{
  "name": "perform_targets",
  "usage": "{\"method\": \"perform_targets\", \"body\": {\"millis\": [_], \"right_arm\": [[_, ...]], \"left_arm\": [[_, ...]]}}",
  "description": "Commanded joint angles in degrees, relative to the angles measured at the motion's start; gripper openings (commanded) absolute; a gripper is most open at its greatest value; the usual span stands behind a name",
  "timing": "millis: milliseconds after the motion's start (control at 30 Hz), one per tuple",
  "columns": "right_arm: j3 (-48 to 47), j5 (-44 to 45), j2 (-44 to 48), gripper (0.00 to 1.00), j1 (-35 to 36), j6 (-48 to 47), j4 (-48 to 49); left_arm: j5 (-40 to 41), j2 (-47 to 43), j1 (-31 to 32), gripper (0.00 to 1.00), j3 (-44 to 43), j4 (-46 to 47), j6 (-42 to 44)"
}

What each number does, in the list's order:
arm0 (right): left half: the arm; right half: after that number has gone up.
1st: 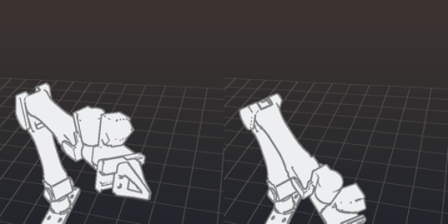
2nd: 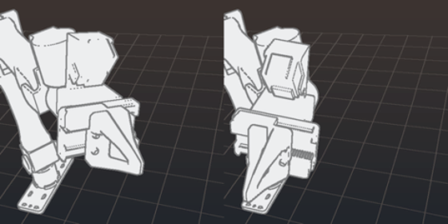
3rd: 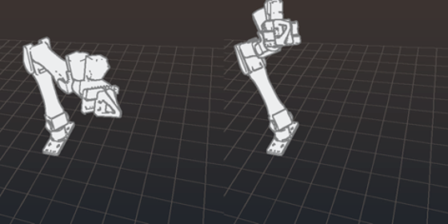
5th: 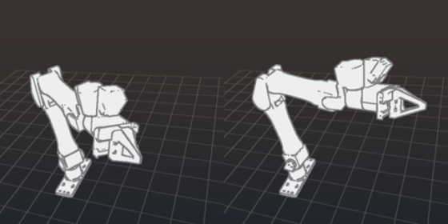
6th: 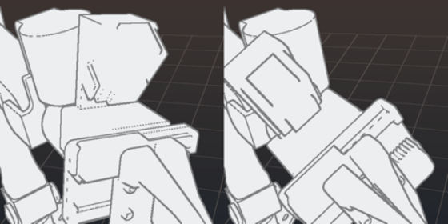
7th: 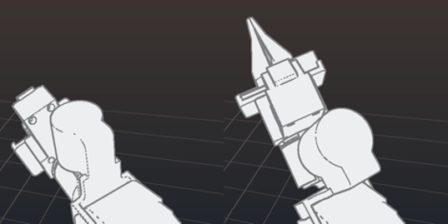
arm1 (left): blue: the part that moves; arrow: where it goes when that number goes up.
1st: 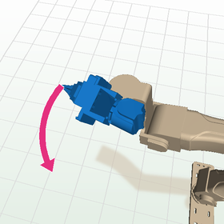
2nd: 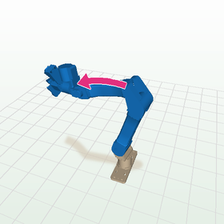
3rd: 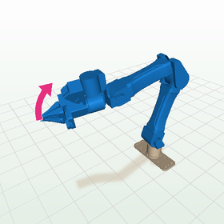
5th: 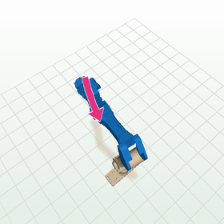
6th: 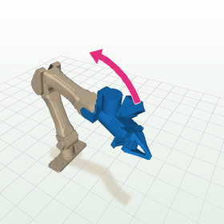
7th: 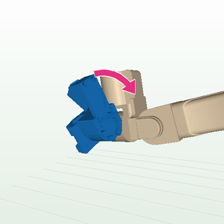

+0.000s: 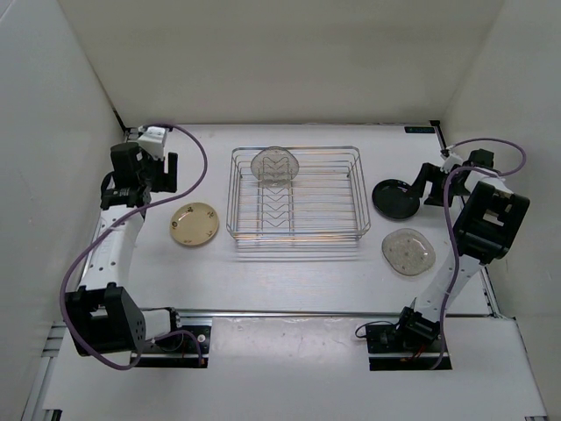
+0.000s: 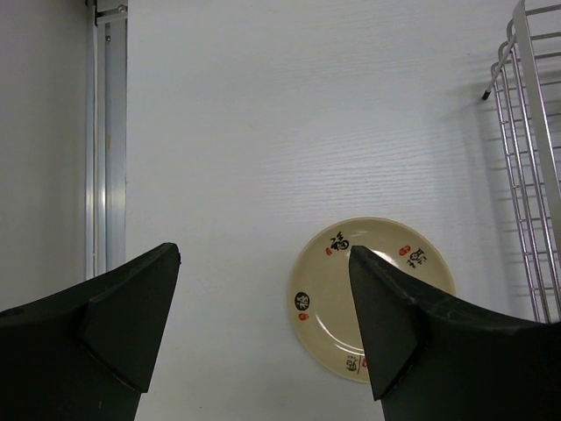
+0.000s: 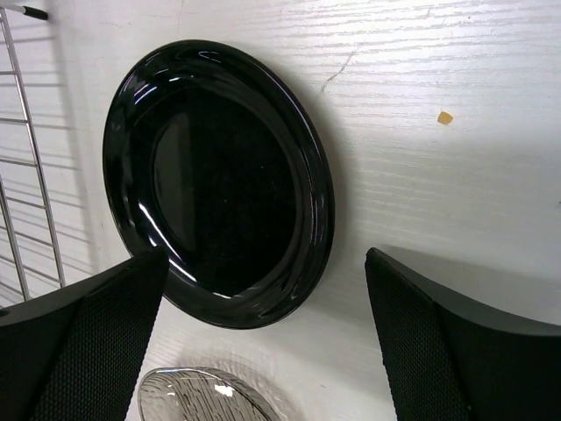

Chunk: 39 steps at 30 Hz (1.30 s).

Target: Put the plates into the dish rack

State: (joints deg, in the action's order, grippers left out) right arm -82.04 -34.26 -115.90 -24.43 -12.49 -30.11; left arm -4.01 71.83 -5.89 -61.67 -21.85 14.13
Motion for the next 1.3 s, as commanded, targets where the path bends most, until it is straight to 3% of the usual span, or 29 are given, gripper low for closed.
{"method": "perform_targets", "body": {"millis": [0, 333, 533, 800, 967, 1167, 1267], "right_arm": [[-1.46, 0.07, -0.99, 0.95, -0.27, 0.19, -0.39], [-3.3, -1.07, -4.42, 0.81, -0.27, 0.71, -0.39], [-3.92, -1.07, -5.48, 0.74, -0.27, 1.24, -0.39], [-3.92, -1.07, -6.01, 0.57, -0.27, 1.24, -0.39], [-3.39, -1.6, -6.01, 0.35, -0.27, 0.71, -0.39], [-2.86, -1.6, -6.01, 0.2, -0.27, 0.19, -0.39], [-2.86, -1.6, -6.01, 0.04, -0.27, 0.19, -0.39]], "left_arm": [[-4.24, -1.7, -1.84, 0.89, 1.2, 0.31, -0.95], [-11.63, -1.08, -9.48, 0.89, 4.54, 0.31, -2.0], [-12.25, -2.75, -11.24, 0.89, 5.68, -0.21, -1.48], [-13.92, -3.28, -11.25, 0.89, 7.27, -0.21, -2.0], [-13.92, -3.28, -11.25, 0.89, 7.27, -0.21, -2.53], [-13.92, -4.33, -11.25, 0.89, 7.79, -0.74, -2.53], [-13.39, -4.33, -11.25, 0.89, 8.32, -0.74, -2.53]]}}
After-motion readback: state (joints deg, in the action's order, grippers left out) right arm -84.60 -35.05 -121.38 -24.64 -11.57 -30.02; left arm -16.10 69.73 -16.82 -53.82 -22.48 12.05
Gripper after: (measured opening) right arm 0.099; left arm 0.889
